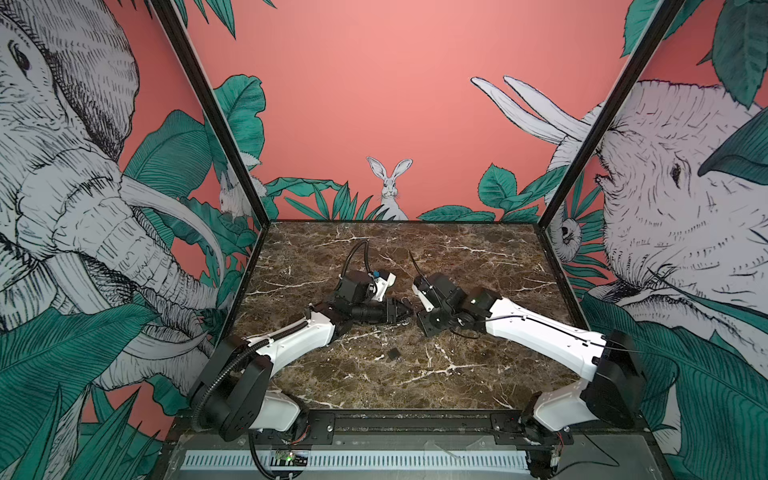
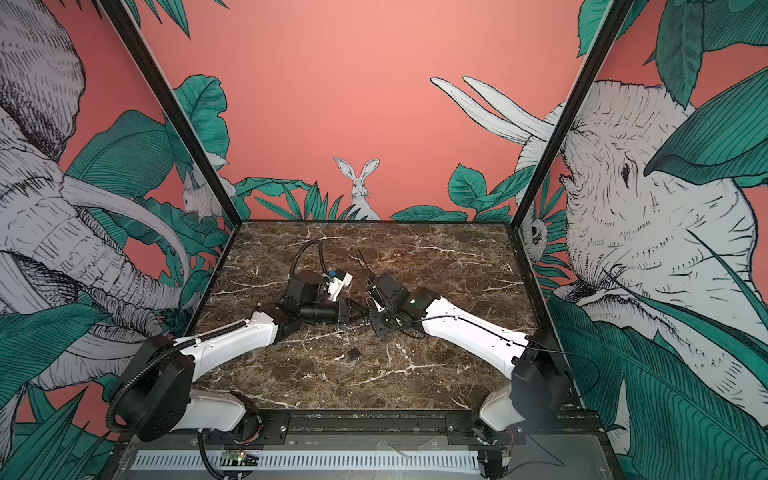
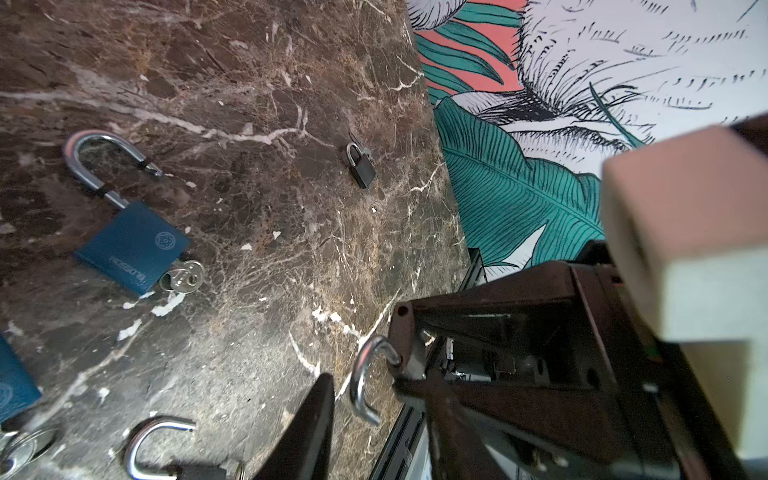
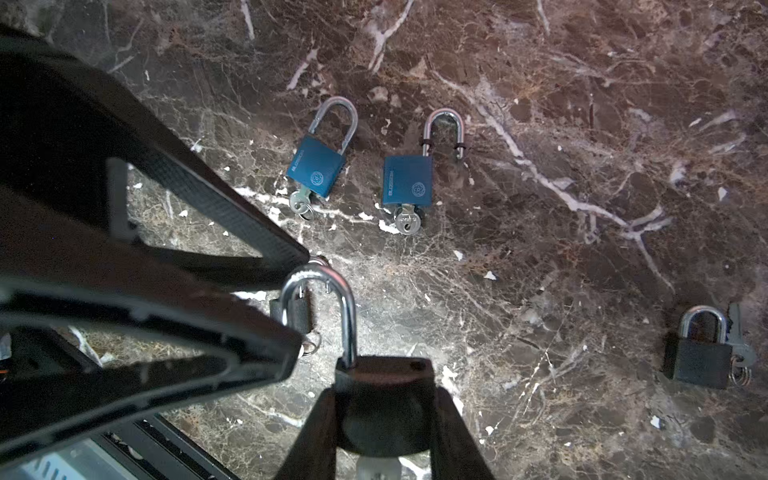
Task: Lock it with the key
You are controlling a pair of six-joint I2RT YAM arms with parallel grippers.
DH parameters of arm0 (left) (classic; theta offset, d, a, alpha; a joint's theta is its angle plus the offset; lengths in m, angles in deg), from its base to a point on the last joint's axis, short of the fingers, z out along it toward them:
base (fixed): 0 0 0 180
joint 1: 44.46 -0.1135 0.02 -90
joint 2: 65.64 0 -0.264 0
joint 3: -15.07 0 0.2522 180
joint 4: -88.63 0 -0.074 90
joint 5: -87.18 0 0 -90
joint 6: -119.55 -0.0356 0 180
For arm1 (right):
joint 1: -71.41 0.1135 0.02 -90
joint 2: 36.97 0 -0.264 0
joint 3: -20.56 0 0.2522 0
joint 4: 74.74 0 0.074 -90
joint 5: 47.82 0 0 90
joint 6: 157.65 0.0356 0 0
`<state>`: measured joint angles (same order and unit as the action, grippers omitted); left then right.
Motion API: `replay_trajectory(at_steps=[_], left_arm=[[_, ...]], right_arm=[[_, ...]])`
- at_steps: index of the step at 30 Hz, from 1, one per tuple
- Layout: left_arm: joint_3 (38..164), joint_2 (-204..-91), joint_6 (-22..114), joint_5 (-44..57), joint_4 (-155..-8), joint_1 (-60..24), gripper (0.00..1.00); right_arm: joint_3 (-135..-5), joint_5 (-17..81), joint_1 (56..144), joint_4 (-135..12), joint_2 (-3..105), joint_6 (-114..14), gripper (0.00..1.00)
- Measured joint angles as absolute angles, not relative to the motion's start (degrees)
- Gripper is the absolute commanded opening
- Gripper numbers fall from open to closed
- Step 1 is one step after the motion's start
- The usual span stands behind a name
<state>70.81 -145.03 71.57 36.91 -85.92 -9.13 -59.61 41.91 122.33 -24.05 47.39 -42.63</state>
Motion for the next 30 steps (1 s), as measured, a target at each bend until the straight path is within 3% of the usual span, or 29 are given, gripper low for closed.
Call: replay_trajectory(at_steps=[21, 26, 30], left_arm=[[71.14, -146.65, 72.27, 37.85, -87.78, -9.13, 0.26], [71.16, -146.65, 72.55, 38.29, -88.31, -9.13, 0.16], [71.75, -146.7, 73.08, 39.25, -88.77, -9.13, 0.0]], right_arm=[[-60.88, 41.07, 122.31, -24.24, 47.06, -42.19, 0.11], [-60.88, 41.05, 122.31, -24.22, 47.06, -42.17, 0.11], [-60.88, 41.32, 122.31, -23.78, 47.06, -42.06, 0.11]])
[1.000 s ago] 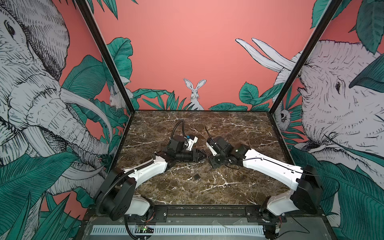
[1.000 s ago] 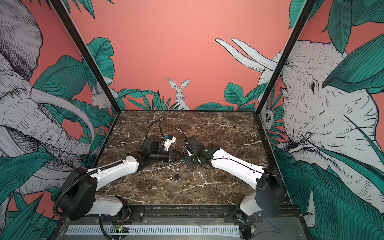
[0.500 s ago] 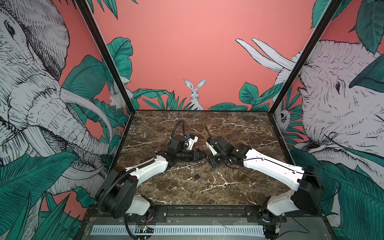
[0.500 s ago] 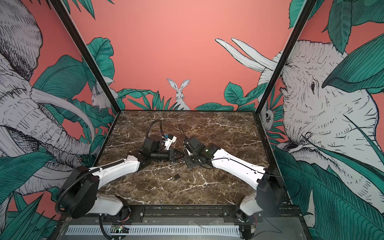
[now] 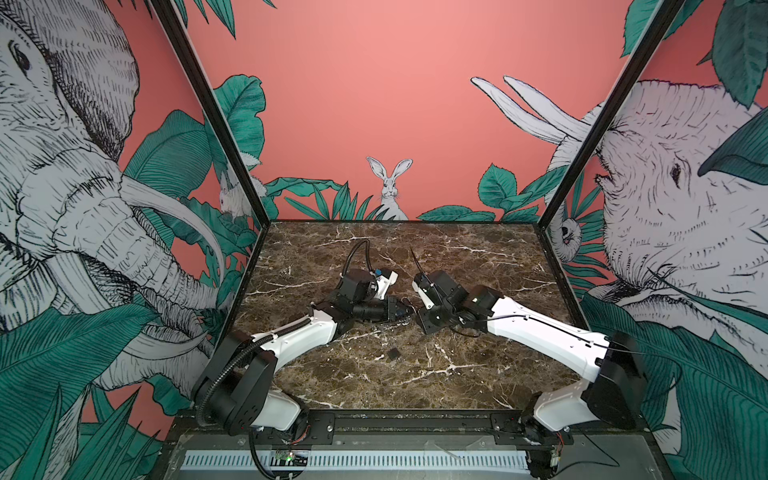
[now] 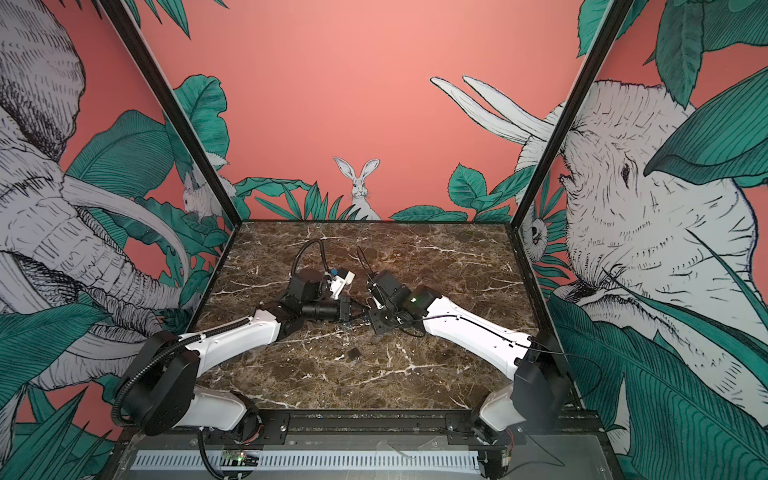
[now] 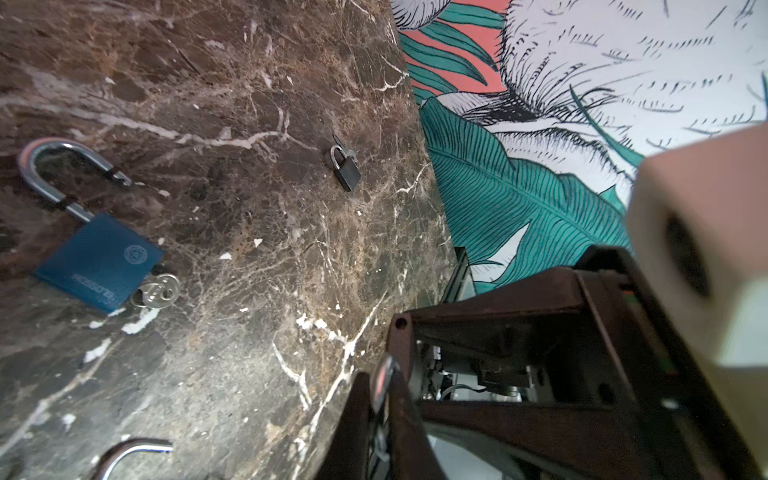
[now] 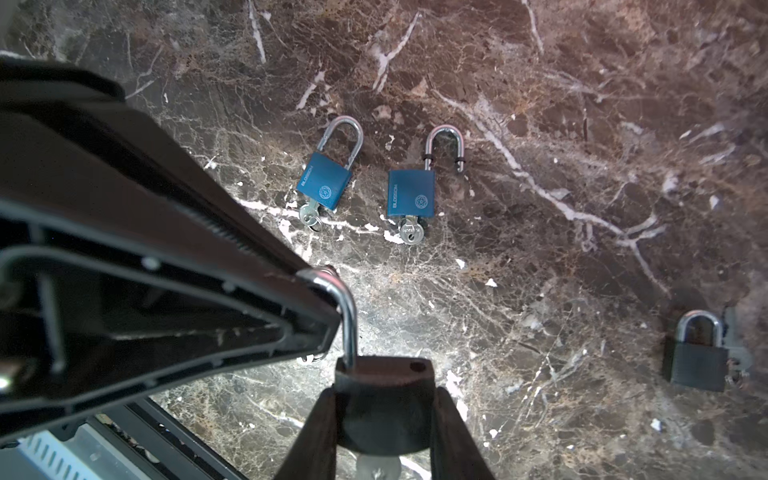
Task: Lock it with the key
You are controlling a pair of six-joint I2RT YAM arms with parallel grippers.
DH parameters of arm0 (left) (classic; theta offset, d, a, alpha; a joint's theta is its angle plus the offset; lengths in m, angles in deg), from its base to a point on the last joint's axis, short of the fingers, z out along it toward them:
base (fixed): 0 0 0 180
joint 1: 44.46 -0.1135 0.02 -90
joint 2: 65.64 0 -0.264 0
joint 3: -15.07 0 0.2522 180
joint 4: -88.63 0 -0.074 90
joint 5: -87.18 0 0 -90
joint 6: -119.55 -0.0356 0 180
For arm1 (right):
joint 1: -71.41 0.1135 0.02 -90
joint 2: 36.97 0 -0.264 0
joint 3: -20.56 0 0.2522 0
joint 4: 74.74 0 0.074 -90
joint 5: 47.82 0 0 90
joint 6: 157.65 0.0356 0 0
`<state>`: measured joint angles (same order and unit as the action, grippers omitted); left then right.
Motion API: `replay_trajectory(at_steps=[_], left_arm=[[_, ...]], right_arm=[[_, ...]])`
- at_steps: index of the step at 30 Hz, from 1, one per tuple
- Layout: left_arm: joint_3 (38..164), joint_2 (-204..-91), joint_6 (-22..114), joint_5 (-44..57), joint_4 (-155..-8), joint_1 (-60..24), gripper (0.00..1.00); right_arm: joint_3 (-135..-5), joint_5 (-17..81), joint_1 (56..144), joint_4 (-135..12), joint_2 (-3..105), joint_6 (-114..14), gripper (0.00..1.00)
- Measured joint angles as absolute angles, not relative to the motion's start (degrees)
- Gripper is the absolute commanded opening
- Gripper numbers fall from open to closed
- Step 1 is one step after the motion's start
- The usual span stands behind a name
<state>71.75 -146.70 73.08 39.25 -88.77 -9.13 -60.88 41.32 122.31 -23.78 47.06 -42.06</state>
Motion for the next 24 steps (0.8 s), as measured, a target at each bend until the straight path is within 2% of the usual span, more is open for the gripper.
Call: replay_trajectory(at_steps=[4, 5, 7, 8, 10, 17, 24], left_arm=[[72.03, -147.0, 73.34, 39.66, -89.51, -9.13, 0.0], [72.03, -147.13, 73.43, 39.77, -89.62, -9.13, 0.0], [72.03, -147.22, 73.56, 39.86, -89.79, -9.13, 0.0], [72.03, -147.22, 73.67, 39.88, -89.92, -9.13, 0.0], [72.03, -147.22, 73.99, 39.36, -90.06, -9.13, 0.0], [72.03, -147.31, 76.7, 35.58, -90.78, -9.13, 0.0], [72.4, -146.72, 80.22, 31.49, -92.85, -9.09, 0.0]], right_arm=[[-60.88, 41.53, 122.09, -23.85, 47.0, -41.87, 0.12], [-60.88, 41.51, 122.07, -23.83, 47.0, -41.8, 0.16], [-60.88, 41.51, 122.04, -23.92, 47.0, -41.58, 0.35], [-60.88, 41.49, 122.02, -23.96, 46.97, -41.36, 0.49], [-60.77, 40.94, 121.96, -24.62, 46.73, -41.03, 0.63], [-52.51, 35.35, 117.3, -34.36, 38.03, -38.7, 0.62], [-45.75, 34.69, 114.0, -38.67, 30.93, -37.87, 0.58]])
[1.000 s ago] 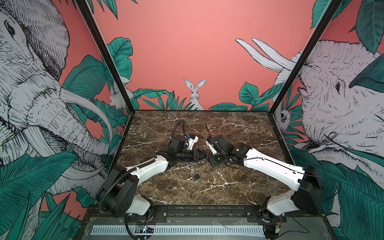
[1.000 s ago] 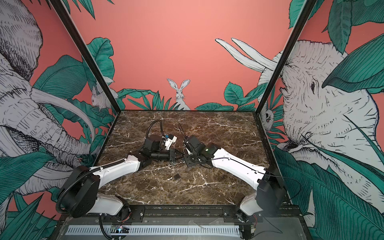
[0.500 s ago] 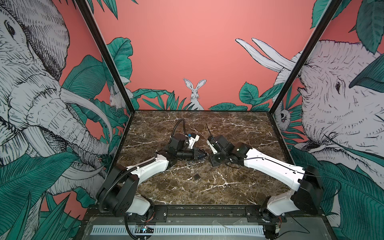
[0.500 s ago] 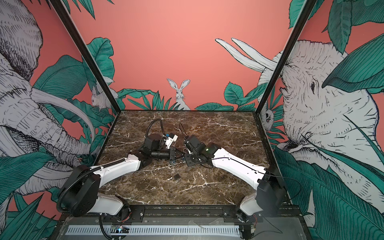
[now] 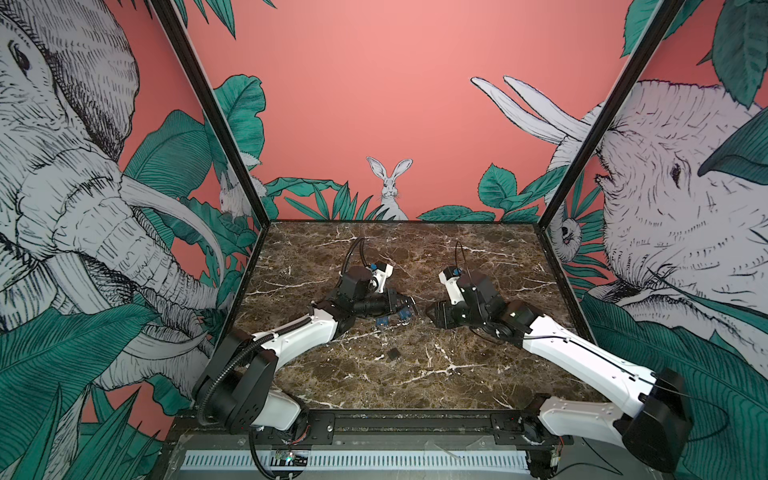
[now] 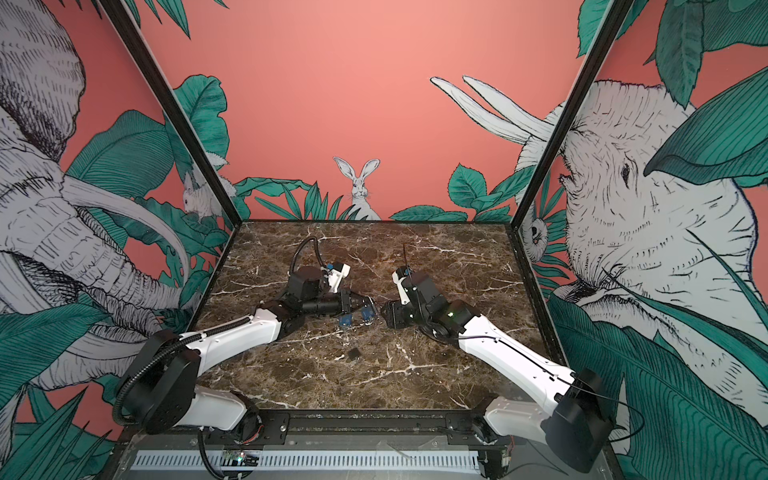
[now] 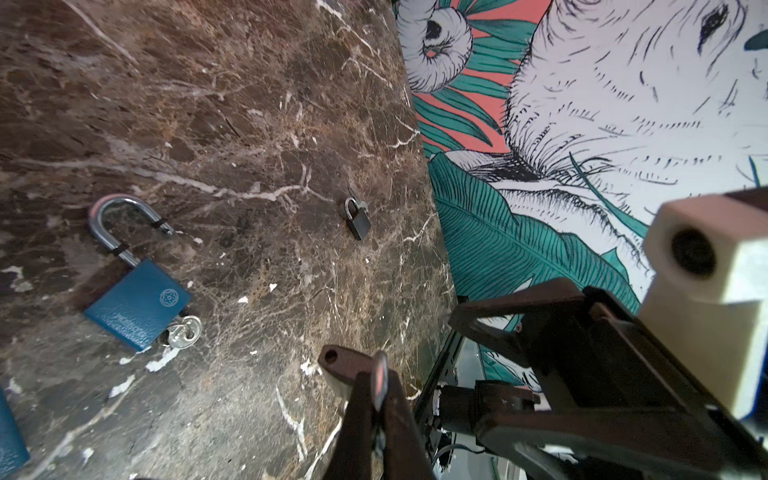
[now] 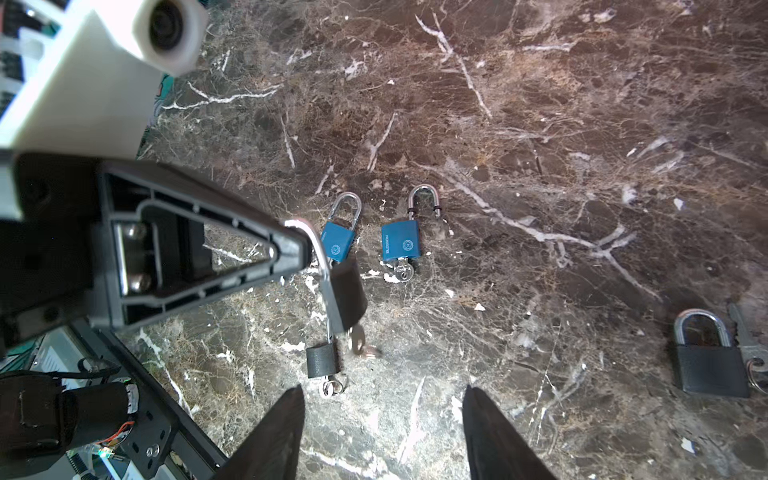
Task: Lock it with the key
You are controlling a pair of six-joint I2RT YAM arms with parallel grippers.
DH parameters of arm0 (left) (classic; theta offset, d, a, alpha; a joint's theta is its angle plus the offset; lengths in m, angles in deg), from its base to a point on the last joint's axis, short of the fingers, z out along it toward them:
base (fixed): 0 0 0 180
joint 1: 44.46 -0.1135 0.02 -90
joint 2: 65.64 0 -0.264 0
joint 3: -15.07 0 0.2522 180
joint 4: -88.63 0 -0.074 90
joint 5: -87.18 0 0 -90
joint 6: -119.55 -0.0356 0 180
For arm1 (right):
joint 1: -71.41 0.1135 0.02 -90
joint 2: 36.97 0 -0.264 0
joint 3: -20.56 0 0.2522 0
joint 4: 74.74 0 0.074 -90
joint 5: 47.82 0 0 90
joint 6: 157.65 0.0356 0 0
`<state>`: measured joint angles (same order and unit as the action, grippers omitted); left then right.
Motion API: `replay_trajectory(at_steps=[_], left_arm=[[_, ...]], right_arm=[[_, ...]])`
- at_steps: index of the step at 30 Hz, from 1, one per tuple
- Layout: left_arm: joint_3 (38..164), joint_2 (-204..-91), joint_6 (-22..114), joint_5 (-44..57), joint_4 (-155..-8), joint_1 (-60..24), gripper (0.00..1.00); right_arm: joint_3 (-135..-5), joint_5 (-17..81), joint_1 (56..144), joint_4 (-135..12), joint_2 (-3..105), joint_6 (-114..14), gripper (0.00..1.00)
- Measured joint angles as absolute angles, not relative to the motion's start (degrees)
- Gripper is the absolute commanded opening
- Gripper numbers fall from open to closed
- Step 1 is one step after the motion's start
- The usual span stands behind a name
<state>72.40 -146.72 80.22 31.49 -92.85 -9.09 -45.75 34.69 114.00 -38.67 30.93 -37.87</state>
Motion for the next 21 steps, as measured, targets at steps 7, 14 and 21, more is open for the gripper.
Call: replay_trajectory(at_steps=[7, 14, 21], left_arm=[[76.82, -144.03, 81.03, 28.19, -90.86, -7.97, 0.0], [81.02, -143.24, 81.21, 26.9, -88.77, -6.53, 0.0], [81.41, -143.24, 81.62, 26.44, -86.86, -5.96, 0.0]], right_arm=[[-44.02, 35.13, 113.89, -43.13, 29.1, -38.78, 0.51], [-46.52, 35.72, 113.89, -45.66, 32.33, -41.34, 0.49], [-49.45, 36.2, 113.89, -46.91, 33.71, -43.88, 0.44]])
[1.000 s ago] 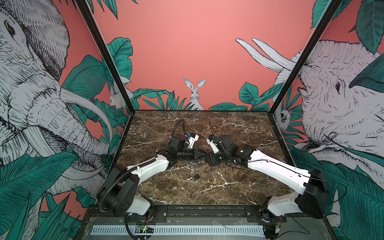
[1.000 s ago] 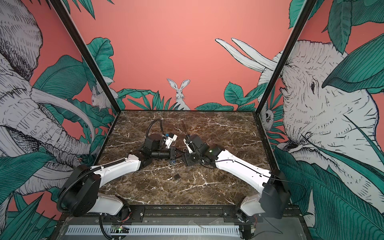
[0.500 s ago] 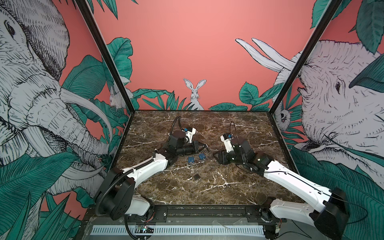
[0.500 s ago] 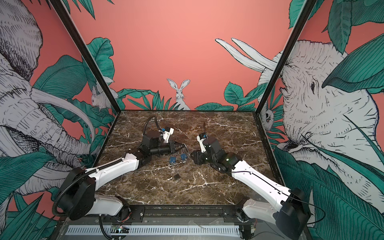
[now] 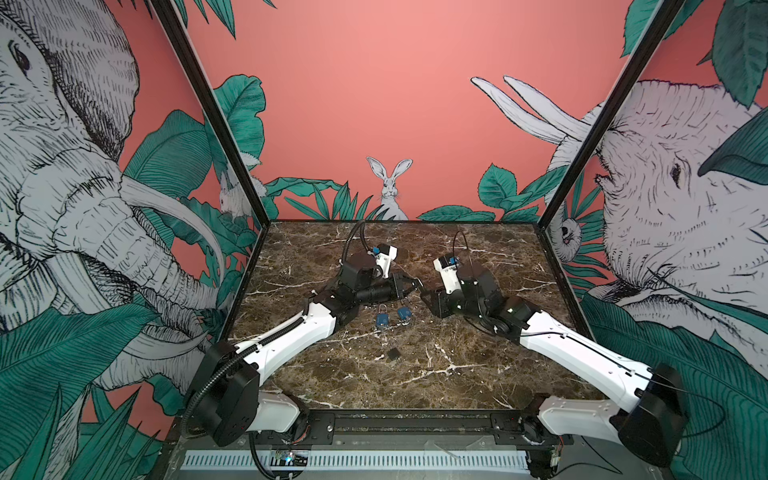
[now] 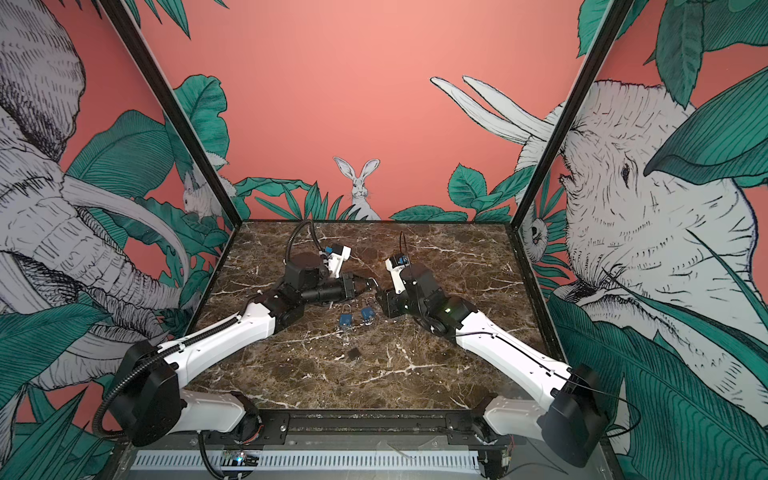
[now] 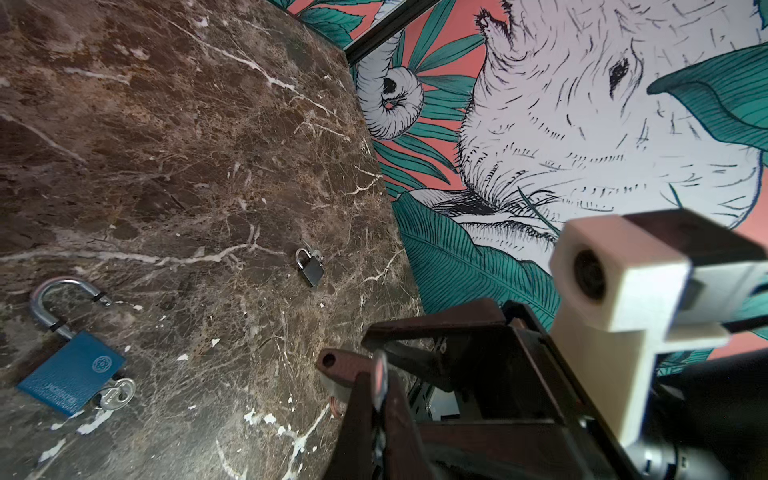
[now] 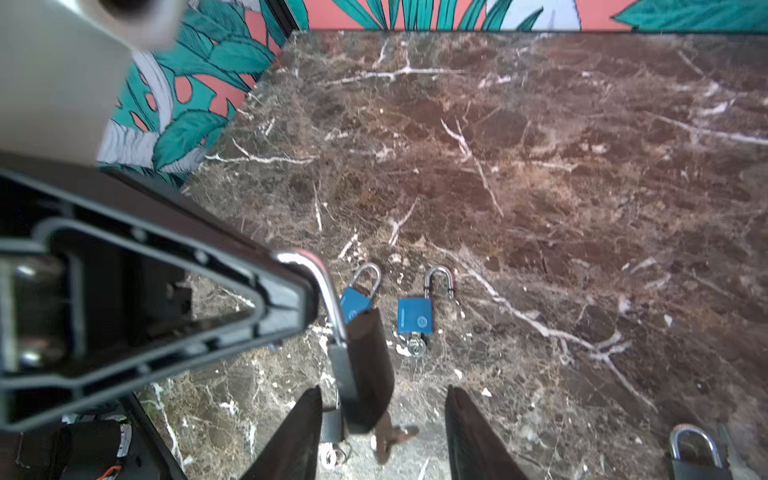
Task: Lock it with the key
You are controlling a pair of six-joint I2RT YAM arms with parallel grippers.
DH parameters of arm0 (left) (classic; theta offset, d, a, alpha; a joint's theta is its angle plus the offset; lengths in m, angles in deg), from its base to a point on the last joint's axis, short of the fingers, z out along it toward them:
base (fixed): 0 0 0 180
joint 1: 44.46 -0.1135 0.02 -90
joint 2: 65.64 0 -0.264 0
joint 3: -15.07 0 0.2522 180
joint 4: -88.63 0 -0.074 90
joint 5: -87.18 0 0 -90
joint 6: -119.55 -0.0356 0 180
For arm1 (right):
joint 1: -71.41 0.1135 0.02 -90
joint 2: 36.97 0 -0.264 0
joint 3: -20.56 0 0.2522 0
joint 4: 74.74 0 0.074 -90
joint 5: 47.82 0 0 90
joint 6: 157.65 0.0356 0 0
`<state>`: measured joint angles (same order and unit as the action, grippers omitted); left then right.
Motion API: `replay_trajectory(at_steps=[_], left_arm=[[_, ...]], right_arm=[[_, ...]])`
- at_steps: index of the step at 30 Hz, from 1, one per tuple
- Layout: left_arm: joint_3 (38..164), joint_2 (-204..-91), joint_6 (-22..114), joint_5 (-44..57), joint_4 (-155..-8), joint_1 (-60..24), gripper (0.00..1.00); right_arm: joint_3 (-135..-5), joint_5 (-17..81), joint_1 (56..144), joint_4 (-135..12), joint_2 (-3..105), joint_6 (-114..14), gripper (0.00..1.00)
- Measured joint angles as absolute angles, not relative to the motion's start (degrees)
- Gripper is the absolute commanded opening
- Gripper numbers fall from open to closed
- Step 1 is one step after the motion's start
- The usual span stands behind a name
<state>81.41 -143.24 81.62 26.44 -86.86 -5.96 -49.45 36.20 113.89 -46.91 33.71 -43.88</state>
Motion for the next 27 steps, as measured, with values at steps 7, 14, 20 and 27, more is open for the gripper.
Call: replay_trajectory(at_steps=[7, 14, 20, 27], left_arm=[[82.2, -143.24, 82.08, 26.46, -86.43, -5.92, 0.0], [82.72, -143.24, 82.34, 26.5, -86.47, -5.92, 0.0], [82.81, -143.24, 82.5, 26.42, -86.49, -5.92, 0.0], [82.81, -143.24, 82.5, 26.09, -86.47, -5.92, 0.0]], right_arm=[[-50.82, 36.83, 113.89, -47.02, 35.02, -45.47, 0.36], [-51.0, 37.03, 113.89, -47.06, 36.7, -46.35, 0.28], [-51.5, 36.73, 113.96, -47.13, 37.31, -46.91, 0.21], [-51.57, 36.22, 114.05, -47.46, 37.73, -47.02, 0.26]])
